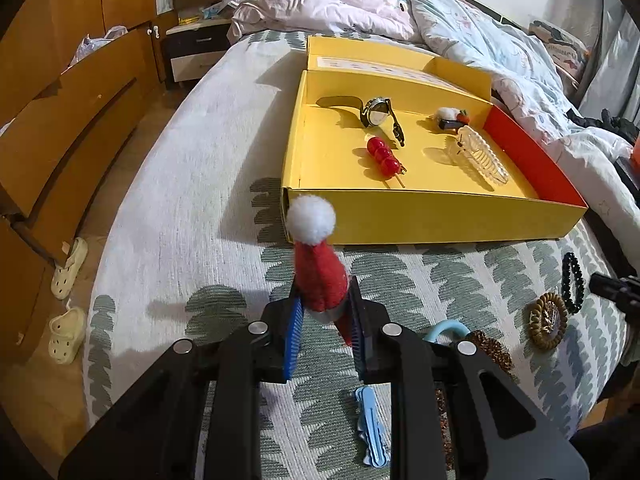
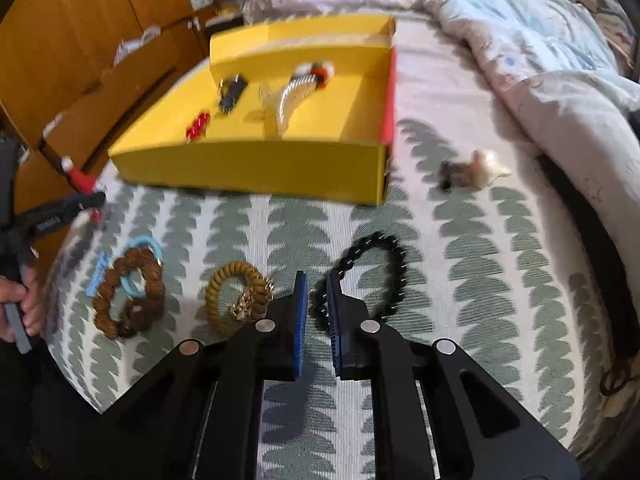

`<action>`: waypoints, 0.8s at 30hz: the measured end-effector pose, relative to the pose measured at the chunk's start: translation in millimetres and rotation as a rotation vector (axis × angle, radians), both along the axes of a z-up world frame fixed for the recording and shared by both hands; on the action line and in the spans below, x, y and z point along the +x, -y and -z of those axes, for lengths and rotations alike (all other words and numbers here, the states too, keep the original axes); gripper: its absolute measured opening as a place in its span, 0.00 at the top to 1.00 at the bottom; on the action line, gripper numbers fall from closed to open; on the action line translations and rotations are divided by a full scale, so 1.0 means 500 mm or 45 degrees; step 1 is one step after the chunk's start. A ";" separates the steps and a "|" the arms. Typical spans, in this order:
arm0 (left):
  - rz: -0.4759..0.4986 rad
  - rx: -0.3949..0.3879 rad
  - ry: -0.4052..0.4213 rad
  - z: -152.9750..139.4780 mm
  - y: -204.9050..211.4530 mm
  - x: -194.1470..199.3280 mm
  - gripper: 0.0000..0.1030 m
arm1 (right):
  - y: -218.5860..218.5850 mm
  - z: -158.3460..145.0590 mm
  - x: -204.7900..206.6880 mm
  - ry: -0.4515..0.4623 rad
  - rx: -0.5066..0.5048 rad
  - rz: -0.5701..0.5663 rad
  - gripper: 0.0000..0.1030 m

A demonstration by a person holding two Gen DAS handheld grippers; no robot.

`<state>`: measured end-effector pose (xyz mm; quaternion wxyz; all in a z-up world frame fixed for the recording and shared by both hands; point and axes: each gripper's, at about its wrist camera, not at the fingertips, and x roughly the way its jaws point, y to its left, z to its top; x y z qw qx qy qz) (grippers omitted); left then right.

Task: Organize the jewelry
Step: 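Hold the Santa hat in the left tool while the right tool lifts the black bracelet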

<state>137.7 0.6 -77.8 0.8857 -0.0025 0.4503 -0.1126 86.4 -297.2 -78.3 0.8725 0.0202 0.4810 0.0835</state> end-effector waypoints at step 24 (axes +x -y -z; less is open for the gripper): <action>0.000 -0.024 0.000 -0.008 -0.006 -0.004 0.79 | -0.031 0.067 0.049 -0.158 -0.196 0.062 0.83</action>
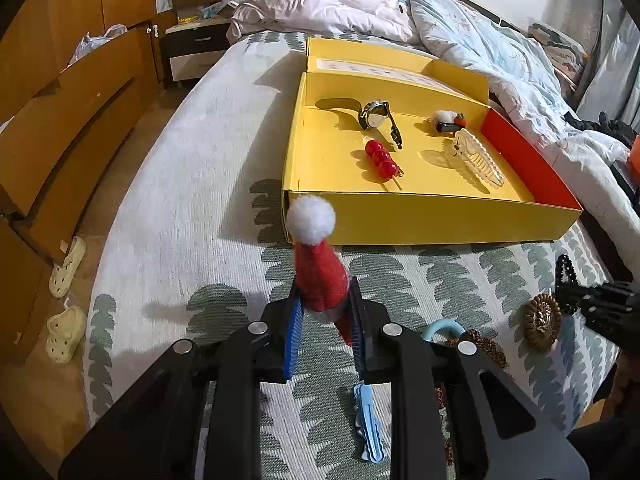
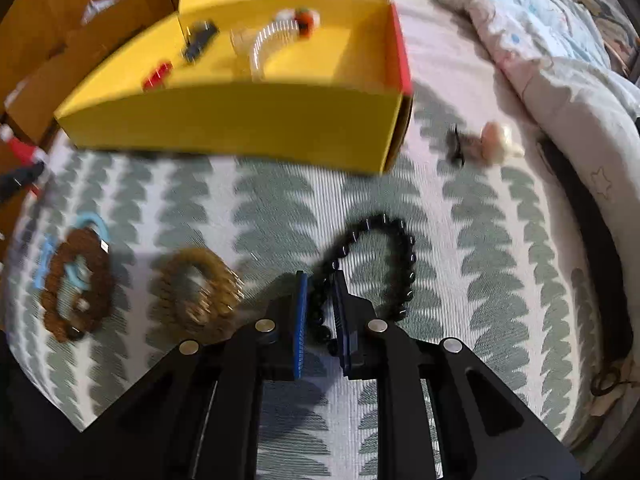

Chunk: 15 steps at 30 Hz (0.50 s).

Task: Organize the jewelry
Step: 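Hold the Santa hat in the left tool while the right tool lifts the black bracelet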

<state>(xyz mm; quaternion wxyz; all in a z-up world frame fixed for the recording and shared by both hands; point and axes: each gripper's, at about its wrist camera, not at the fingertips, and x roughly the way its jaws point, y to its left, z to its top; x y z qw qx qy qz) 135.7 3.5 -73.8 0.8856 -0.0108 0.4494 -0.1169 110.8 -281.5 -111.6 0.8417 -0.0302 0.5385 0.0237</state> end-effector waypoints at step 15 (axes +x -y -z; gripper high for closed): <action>0.008 -0.004 0.027 -0.012 0.003 -0.008 0.79 | -0.002 -0.024 -0.004 0.043 0.110 0.012 0.89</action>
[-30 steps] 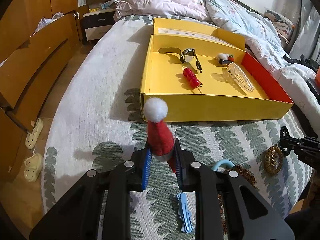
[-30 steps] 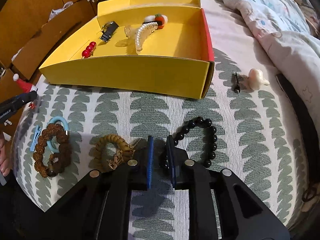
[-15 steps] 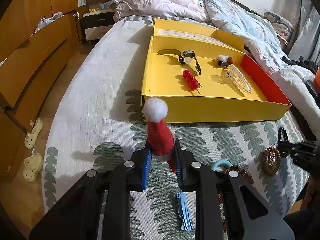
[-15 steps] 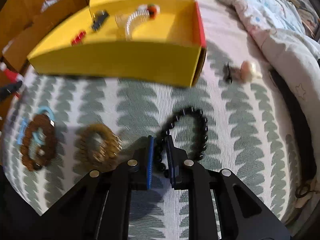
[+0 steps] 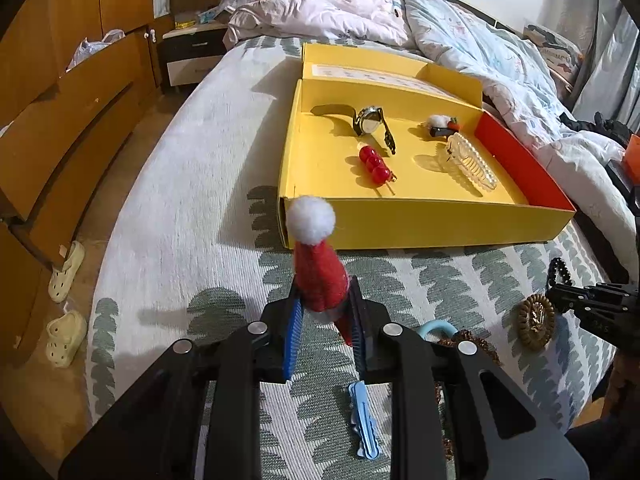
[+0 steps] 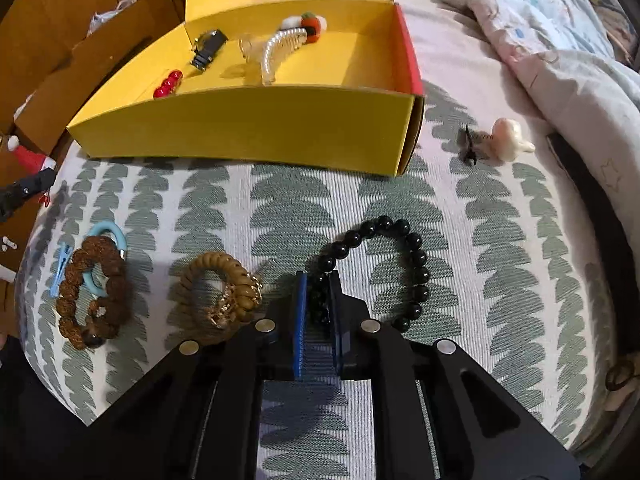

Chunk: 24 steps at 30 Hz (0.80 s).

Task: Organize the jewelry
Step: 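Hold the Santa hat in the left tool while the right tool lifts the black bracelet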

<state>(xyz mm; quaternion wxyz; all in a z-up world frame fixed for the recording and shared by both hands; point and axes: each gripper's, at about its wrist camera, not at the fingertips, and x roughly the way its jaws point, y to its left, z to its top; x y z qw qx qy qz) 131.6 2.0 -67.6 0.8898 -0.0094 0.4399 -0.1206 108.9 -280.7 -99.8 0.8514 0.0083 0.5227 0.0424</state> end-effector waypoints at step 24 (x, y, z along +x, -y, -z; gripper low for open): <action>-0.034 -0.062 0.049 -0.047 0.008 0.010 0.79 | 0.040 -0.204 -0.044 0.337 0.342 -0.007 0.91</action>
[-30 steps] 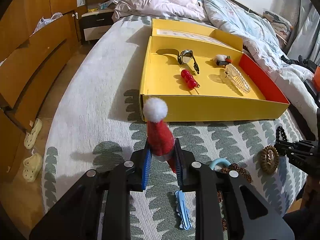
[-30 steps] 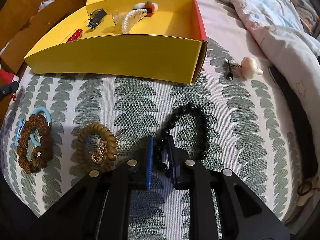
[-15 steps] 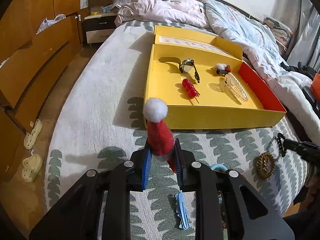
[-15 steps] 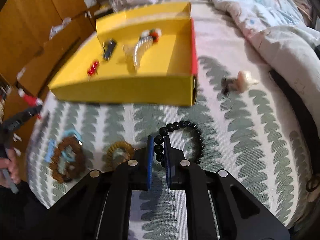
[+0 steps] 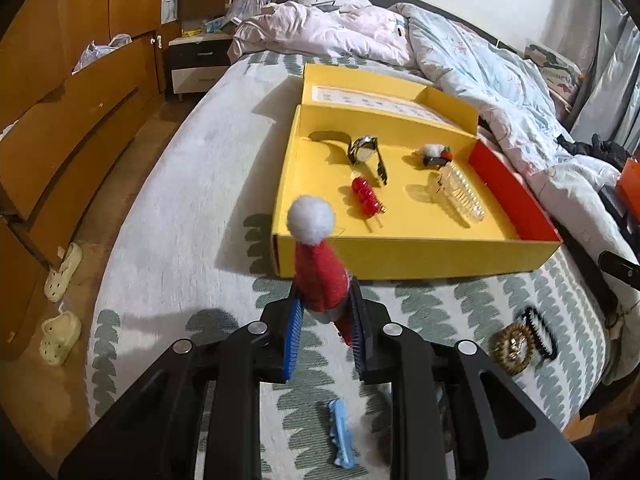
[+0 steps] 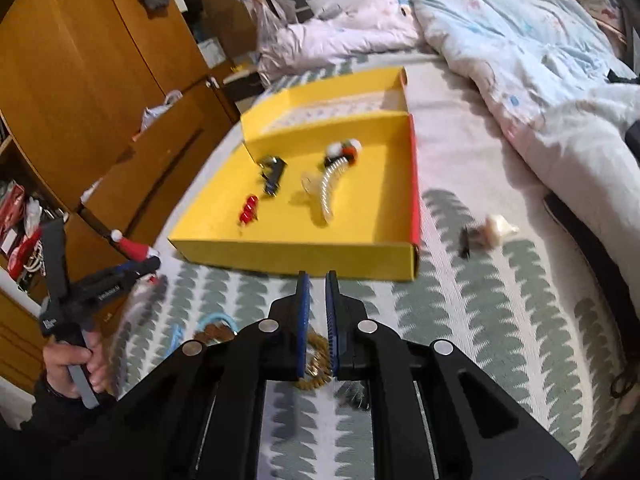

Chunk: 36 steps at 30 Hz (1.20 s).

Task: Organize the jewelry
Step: 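Hold the Santa hat in the left tool while the right tool lifts the black bracelet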

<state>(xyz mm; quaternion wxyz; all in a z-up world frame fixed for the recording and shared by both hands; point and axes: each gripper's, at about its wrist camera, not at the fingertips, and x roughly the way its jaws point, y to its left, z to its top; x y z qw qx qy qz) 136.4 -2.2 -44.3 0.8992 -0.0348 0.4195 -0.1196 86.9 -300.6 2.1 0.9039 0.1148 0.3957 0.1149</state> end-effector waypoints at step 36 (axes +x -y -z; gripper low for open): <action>0.046 -0.024 -0.006 -0.007 0.003 -0.009 0.79 | -0.092 0.222 0.038 -0.394 -0.562 -0.094 0.84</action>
